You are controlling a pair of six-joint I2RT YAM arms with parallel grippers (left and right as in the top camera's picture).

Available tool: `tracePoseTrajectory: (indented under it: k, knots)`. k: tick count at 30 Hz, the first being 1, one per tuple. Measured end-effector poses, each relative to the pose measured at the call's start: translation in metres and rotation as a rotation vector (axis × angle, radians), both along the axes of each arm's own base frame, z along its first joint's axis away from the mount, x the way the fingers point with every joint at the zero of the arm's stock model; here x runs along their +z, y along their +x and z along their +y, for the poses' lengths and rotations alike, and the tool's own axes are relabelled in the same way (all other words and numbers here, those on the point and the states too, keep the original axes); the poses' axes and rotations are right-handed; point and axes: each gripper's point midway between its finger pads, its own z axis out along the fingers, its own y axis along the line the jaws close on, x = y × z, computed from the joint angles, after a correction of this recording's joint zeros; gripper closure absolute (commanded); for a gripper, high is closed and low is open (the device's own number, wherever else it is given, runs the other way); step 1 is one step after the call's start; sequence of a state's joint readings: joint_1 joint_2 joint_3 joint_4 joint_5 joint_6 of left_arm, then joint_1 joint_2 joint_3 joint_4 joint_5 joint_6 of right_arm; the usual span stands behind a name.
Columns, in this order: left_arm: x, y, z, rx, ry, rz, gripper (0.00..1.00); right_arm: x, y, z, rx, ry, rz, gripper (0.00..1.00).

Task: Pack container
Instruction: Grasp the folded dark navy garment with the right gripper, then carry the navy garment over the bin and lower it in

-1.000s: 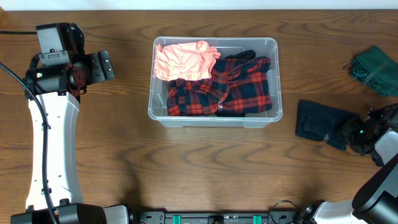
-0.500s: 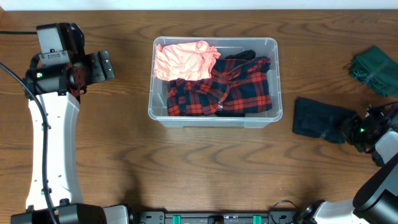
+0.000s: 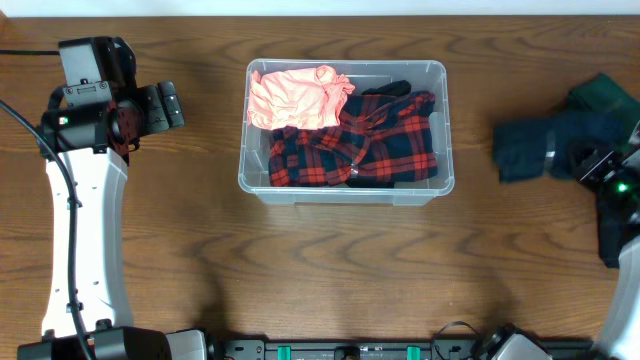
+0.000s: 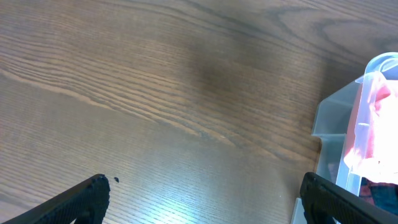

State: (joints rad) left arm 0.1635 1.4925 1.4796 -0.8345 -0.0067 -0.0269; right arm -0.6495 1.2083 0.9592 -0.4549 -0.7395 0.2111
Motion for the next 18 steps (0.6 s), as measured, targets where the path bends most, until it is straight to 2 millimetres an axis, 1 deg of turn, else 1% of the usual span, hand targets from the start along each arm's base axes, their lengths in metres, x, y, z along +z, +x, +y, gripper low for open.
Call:
tracePoseTrajectory:
  k: [1,2,3,5,6,8,11,15,18]
  knots:
    - [0.0,0.0,0.0,0.0,0.0,0.0,0.02,0.02,-0.001,0.009,0.024,-0.021,-0.046,0.99]
    - [0.0,0.0,0.0,0.0,0.0,0.0,0.02,0.035,-0.002,0.018,0.046,-0.038,-0.084,0.99]
    - [0.0,0.0,0.0,0.0,0.0,0.0,0.02,0.053,-0.003,0.03,0.075,-0.055,-0.128,0.99]
    - [0.0,0.0,0.0,0.0,0.0,0.0,0.02,0.076,-0.006,0.053,0.13,-0.072,-0.193,0.99]
    - [0.0,0.0,0.0,0.0,0.0,0.0,0.02,0.084,-0.007,0.063,0.154,-0.075,-0.216,0.99]
    - [0.0,0.0,0.0,0.0,0.0,0.0,0.02,0.097,-0.009,0.089,0.223,-0.07,-0.261,0.99]
    - [0.0,0.0,0.0,0.0,0.0,0.0,0.02,0.106,-0.008,0.123,0.32,-0.037,-0.29,0.99]
    - [0.0,0.0,0.0,0.0,0.0,0.0,0.02,0.106,-0.006,0.166,0.439,0.007,-0.29,0.99]
    - [0.0,0.0,0.0,0.0,0.0,0.0,0.02,0.104,-0.007,0.194,0.51,0.027,-0.285,0.99]
